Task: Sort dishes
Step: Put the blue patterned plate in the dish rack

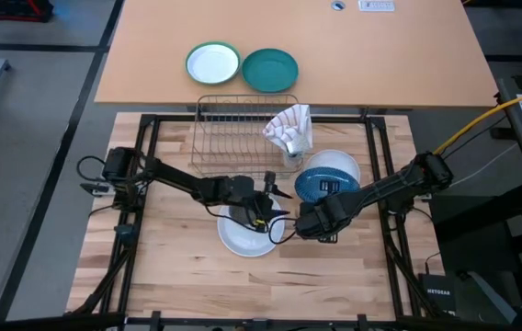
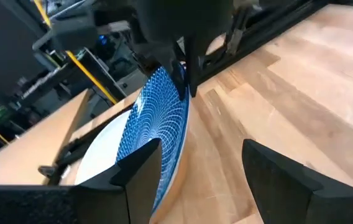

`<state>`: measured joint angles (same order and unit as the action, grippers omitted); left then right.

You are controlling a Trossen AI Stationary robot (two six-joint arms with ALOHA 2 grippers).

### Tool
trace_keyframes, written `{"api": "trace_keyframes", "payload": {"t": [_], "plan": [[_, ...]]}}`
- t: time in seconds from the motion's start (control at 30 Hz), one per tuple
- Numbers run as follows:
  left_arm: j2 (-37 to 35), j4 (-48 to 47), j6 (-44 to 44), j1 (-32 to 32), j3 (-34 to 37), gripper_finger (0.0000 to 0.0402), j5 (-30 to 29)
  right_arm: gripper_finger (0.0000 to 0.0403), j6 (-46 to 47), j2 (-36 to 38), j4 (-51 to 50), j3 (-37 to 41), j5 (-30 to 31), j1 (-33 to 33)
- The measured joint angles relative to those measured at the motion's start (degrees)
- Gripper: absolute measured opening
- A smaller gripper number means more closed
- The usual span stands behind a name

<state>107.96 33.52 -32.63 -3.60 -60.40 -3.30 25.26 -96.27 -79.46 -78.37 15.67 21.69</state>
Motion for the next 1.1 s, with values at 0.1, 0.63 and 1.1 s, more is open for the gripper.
{"api": "trace_keyframes", "payload": {"t": [0.1,0.63,1.1], "plan": [[1.57,0.09,-2.53,0.00,-1.63,0.0213,-0.16,0.0021,-0.07,0.00,0.04,-1.42,0.70,0.02],[12.12,0.13,-9.57,0.31,-12.84,0.0213,-0.12,0.0021,-0.20,0.00,0.31,-1.94,1.23,0.02],[15.50,-1.65,-7.96,2.91,-16.41,0.0213,0.99,0.0021,-0.15,0.00,1.25,-1.94,0.70,0.02]]}}
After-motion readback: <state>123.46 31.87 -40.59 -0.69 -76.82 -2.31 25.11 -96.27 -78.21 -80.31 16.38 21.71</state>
